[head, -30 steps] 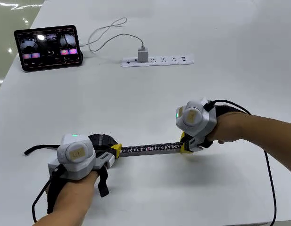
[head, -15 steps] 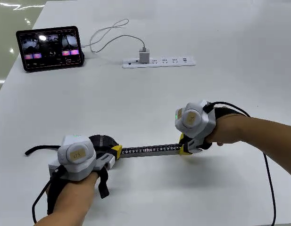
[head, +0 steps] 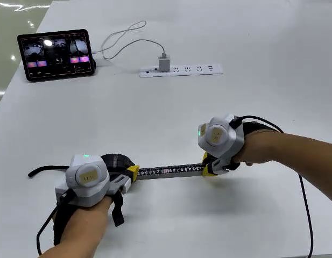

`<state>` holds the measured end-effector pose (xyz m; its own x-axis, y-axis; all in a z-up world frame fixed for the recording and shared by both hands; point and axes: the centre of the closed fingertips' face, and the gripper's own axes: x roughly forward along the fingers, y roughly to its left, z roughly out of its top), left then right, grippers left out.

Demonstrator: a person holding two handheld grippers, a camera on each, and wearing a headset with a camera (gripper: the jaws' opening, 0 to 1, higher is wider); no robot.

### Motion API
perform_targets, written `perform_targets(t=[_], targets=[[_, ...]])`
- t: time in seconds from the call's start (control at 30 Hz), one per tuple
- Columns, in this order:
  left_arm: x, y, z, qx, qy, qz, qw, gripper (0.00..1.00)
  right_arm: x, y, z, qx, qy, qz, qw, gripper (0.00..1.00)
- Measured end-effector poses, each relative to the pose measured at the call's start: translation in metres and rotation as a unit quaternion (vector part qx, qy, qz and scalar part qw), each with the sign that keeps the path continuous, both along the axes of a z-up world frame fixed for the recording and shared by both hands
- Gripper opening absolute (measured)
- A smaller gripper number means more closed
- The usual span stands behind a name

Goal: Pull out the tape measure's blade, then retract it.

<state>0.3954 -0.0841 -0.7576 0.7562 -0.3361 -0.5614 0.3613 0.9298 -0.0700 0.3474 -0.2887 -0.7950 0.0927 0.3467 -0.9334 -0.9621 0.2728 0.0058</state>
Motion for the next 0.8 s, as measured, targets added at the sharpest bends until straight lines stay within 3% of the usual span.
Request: perform_targets(t=[0.8], targets=[[-0.0006, 0.0000, -0.0009, -0.002, 0.007, 0.001, 1.0000, 0.58, 0.0018, 0.0068, -0.0001, -0.002, 0.002, 0.001, 1.0000, 0.10]])
